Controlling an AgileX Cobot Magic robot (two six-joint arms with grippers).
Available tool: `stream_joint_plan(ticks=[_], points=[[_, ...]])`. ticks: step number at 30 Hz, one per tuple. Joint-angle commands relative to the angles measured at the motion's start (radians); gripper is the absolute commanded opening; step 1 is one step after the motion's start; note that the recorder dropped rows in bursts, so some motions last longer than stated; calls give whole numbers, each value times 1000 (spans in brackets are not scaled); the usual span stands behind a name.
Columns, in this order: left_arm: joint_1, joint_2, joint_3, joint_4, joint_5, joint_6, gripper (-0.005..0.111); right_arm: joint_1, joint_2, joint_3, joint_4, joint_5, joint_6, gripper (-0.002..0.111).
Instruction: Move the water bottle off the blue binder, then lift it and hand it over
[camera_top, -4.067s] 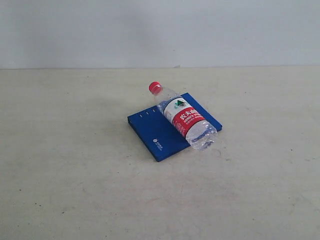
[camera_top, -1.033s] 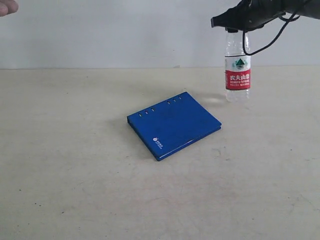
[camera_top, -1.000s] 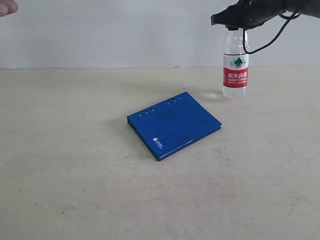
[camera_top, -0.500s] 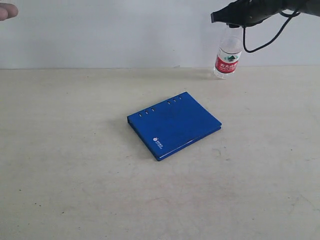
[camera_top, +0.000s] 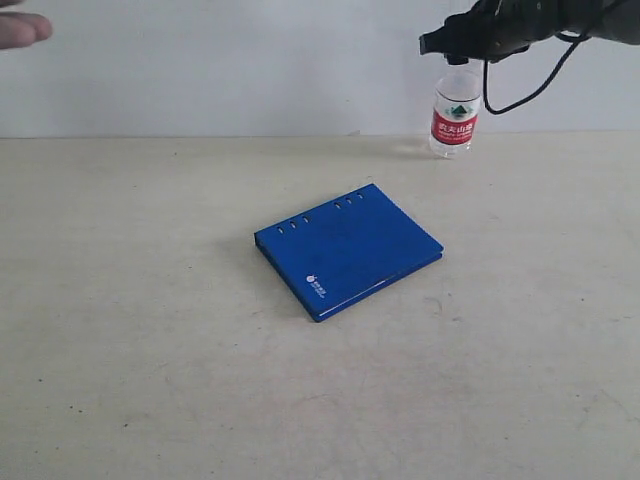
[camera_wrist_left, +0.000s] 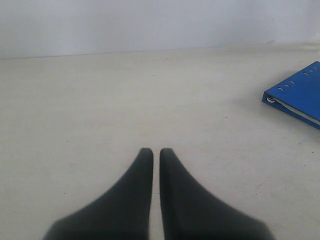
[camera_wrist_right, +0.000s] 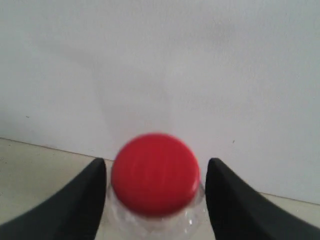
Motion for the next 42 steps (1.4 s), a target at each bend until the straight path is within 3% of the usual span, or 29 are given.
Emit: stream_joint_plan(ticks=[1,7,12,16,23,29,37,40,42], points=[[-8,-1,3,5,0,0,4,-4,-1,-3,-42,-99,-3,53],[-8,-1,3,5,0,0,4,-4,-3,-3,-61,-235,-3,53],[-8,-1,3,5,0,0,4,-4,-47,-3,-61,-214,-3,53],[-8,-1,3,5,0,0,4,-4,-135,-3,-65,-70,-3,53],[-8,-1,3,5,0,0,4,-2,-320,-3,-54,364,-51,52],[-8,-1,3,5,0,0,4,-2,-396,-3,278,895,-394,52],[-8,-1,3,5,-2,0,4,-1,-416,156,863,913,-691,52],[-8,-1,3,15,-2,21,4,-1,-416,235,928,913,-816,52],[-8,-1,3,101,-2,123,4,-1,-416,289,933,913,-821,52]])
